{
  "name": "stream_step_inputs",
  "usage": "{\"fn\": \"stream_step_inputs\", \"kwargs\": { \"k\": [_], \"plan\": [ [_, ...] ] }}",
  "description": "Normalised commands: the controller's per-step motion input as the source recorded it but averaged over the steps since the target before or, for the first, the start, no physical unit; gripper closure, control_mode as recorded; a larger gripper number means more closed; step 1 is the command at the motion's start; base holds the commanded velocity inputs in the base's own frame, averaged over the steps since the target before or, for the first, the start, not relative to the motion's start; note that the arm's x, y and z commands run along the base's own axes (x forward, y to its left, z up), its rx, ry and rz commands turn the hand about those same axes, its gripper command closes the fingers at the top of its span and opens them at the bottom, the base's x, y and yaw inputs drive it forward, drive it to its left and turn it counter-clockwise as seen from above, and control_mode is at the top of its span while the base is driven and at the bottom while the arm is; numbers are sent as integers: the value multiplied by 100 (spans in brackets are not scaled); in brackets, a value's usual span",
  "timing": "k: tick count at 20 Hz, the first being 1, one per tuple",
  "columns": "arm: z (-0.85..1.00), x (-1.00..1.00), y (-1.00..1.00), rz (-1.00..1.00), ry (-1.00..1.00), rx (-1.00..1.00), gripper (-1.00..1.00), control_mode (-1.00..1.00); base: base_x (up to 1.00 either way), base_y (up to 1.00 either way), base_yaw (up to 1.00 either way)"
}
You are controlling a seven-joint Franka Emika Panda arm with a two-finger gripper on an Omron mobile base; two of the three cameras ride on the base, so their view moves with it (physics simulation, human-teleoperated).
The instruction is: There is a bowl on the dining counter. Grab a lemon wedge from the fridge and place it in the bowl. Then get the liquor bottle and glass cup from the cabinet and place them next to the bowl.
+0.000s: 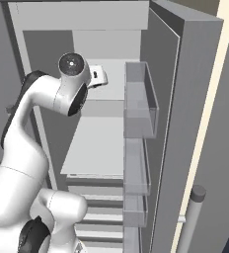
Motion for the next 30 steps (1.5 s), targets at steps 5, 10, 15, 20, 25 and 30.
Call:
{"fn": "stream_step_inputs", "kwargs": {
  "k": [5,10,15,20,25,30],
  "plan": [
    [0,32,0,0,-15,0,-100,-100,0,0,0],
    [0,12,0,0,-22,0,-100,-100,0,0,0],
    [0,8,-7,0,-5,0,-100,-100,0,0,0],
    [0,7,-10,0,0,0,-100,-100,0,0,0],
    [0,2,-8,0,0,0,-100,-100,0,0,0],
    [0,2,-10,0,0,1,-100,-100,0,0,0]
  ]
}}
